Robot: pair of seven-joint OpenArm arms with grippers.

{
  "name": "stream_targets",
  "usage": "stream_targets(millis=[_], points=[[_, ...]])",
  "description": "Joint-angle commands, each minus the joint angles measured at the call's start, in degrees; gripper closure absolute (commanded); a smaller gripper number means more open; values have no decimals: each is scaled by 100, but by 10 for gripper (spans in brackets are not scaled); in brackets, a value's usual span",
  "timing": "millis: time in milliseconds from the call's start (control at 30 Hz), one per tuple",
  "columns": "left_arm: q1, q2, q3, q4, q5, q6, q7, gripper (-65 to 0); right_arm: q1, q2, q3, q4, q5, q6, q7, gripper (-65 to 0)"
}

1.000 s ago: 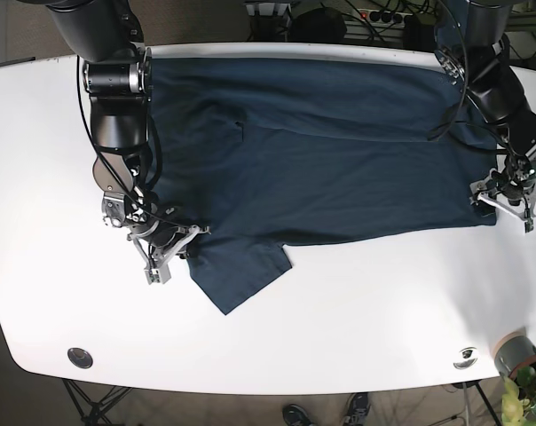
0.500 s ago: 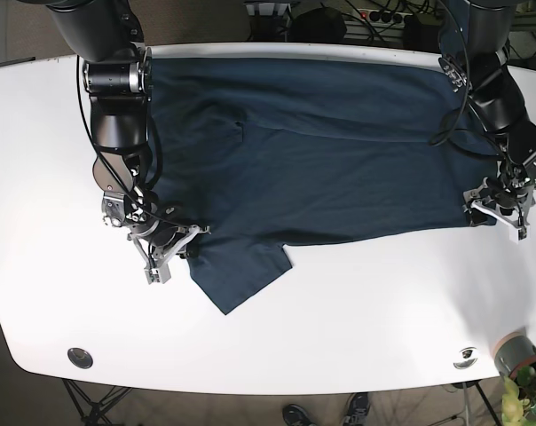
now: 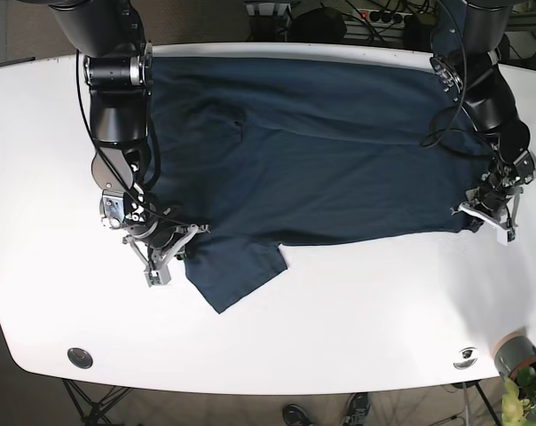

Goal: Fold the T-shirt properly
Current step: 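Fold the hem edge over toward the collar with both grippers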

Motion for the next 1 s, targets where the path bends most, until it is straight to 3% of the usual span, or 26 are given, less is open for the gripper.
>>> stream_targets(millis=[0,167,500,733,967], points=[[-81,-7,1,591,-257,-271,29,0,204,150,16,314,124,24,-4,-22],[235,125,1,1681,-398,-342,662,0,-42,335,68,1132,116,33,-286,-22],[710,380,-8,3342,-450,-579,1207,0,-789,440,754,2864,124,76,-954,-22],[1167,477,-254,4037,-1110,-588,1506,0,-1669,396,1273,4244,124,76,-1437,-22],[1510,468,-298,4318,-1391,-588,1699,0,-2548,379,1501,5211,133,76,-1596,-22]])
